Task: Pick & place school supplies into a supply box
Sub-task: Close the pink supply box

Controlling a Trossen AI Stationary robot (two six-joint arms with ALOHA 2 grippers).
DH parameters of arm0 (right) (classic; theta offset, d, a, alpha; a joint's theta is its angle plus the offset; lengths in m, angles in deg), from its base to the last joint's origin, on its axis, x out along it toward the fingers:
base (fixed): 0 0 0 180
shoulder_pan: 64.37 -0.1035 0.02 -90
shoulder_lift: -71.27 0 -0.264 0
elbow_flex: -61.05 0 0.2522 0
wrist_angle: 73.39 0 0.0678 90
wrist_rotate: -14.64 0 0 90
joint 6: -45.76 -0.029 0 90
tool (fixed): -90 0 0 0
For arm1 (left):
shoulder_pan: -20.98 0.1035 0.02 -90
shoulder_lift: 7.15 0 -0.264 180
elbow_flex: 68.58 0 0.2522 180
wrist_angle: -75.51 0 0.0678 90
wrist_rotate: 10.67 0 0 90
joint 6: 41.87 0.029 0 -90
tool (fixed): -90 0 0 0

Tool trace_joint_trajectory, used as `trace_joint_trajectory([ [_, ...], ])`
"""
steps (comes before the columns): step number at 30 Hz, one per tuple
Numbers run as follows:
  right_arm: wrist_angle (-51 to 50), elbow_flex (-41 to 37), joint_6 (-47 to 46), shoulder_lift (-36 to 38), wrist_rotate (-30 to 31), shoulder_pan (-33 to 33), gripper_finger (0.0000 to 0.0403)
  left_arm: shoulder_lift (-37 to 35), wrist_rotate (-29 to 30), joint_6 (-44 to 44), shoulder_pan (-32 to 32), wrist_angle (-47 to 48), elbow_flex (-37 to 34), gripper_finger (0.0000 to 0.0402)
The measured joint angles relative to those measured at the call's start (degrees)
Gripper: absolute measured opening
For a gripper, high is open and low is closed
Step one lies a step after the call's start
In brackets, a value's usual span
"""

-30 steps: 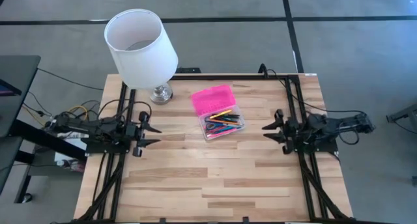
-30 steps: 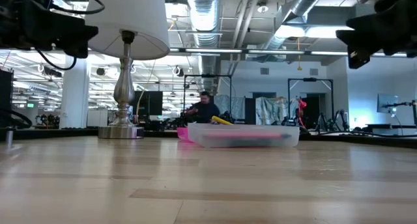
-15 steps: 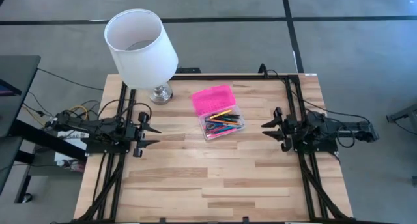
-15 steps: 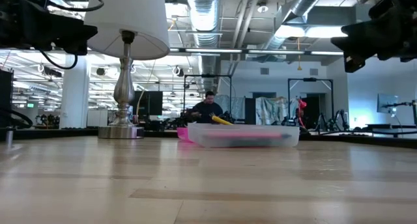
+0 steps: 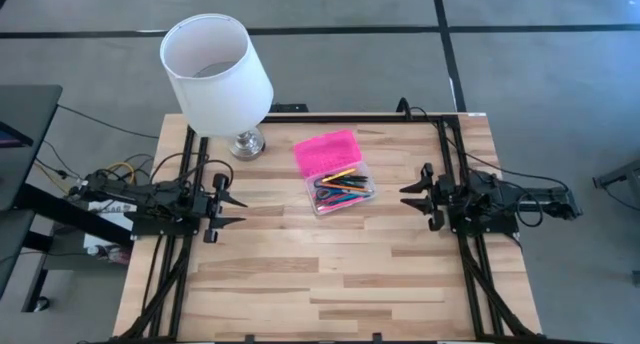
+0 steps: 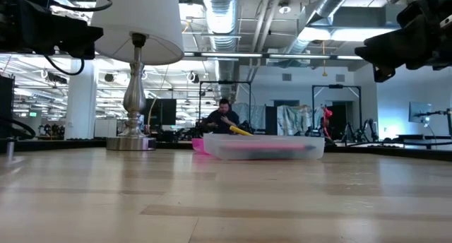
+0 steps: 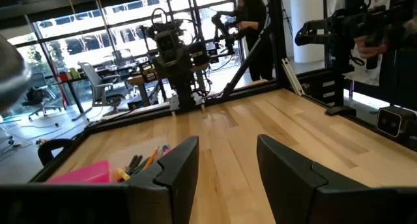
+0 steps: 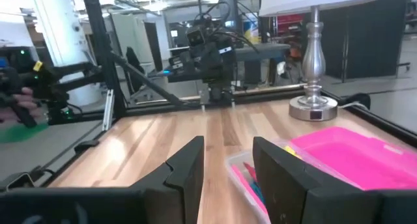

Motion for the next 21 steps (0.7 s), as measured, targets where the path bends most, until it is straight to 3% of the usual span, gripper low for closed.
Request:
trace_joint_trajectory([
  [21,0.0,0.0,-0.4,0.0,0.0,0.0,0.0124,0.0,0.0,-0.3,0.0,0.1,0.0,0.0151],
])
